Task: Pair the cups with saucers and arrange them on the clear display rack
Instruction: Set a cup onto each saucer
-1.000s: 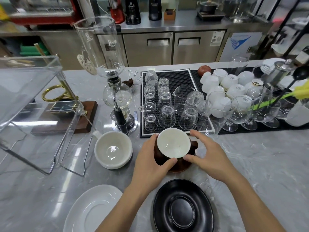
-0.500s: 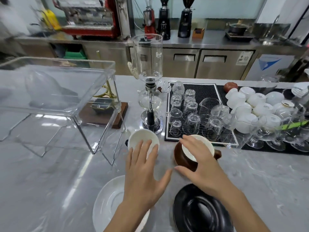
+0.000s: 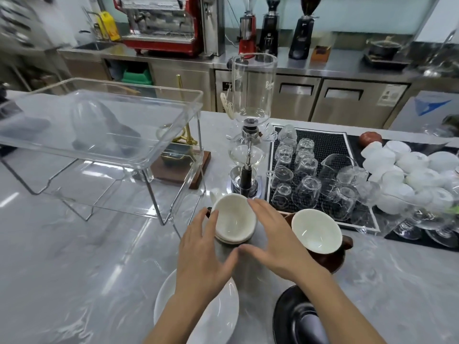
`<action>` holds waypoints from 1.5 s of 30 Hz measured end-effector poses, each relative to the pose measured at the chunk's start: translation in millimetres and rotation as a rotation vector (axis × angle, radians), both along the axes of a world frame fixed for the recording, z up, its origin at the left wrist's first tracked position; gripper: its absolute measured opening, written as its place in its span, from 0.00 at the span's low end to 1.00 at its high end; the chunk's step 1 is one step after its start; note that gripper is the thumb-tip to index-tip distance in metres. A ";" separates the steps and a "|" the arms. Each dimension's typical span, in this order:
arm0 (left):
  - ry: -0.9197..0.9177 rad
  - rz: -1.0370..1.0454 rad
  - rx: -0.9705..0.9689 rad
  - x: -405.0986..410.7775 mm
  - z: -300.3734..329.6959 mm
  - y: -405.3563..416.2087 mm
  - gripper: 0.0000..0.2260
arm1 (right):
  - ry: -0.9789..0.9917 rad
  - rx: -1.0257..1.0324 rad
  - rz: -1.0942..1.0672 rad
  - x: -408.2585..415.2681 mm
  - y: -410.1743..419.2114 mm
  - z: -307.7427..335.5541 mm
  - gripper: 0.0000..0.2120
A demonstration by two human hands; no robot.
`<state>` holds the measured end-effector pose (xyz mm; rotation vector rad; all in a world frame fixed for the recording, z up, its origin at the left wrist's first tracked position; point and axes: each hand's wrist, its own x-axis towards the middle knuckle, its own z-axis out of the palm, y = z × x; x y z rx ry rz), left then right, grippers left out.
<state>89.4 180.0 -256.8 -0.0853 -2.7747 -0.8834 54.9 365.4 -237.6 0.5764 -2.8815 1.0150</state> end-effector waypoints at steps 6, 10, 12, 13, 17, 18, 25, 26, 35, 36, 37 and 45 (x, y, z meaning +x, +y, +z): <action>-0.029 -0.054 0.085 -11.1 0.3 -6.8 0.40 | -0.023 -0.021 0.025 -12.4 -8.3 -3.4 0.48; -0.078 -0.111 0.156 -21.1 3.1 -12.2 0.40 | -0.022 -0.016 0.047 -18.8 -12.6 -4.6 0.49; -0.092 -0.120 0.179 -25.3 3.2 -15.3 0.41 | -0.031 -0.001 0.046 -22.9 -12.7 -4.5 0.51; -0.098 -0.120 0.188 -27.0 3.5 -16.5 0.41 | -0.037 0.014 0.052 -25.0 -12.7 -4.5 0.52; -0.112 -0.123 0.223 -31.9 2.3 -17.6 0.43 | -0.073 0.069 0.093 -32.4 -12.0 -8.3 0.55; -0.123 -0.115 0.249 -32.2 2.6 -17.4 0.44 | -0.087 0.066 0.099 -34.1 -11.3 -9.6 0.56; -0.156 -0.110 0.313 -35.3 4.0 -18.5 0.46 | -0.152 -0.004 0.103 -45.1 -6.3 -11.7 0.61; -0.154 -0.109 0.318 -35.7 4.0 -18.6 0.46 | -0.152 -0.010 0.099 -46.3 -7.0 -10.6 0.61; -0.115 -0.079 0.386 -36.2 -2.1 -17.4 0.44 | -0.121 -0.133 0.069 -43.9 -8.0 -5.2 0.55; -0.113 -0.079 0.393 -36.0 -2.2 -17.6 0.44 | -0.116 -0.145 0.065 -43.4 -7.7 -4.2 0.54; -0.113 -0.077 0.402 -35.7 -2.1 -17.7 0.45 | -0.114 -0.153 0.063 -43.0 -7.5 -2.8 0.54; -0.084 -0.070 0.441 -32.3 7.6 -17.6 0.45 | -0.094 -0.194 0.061 -38.1 -6.4 12.7 0.51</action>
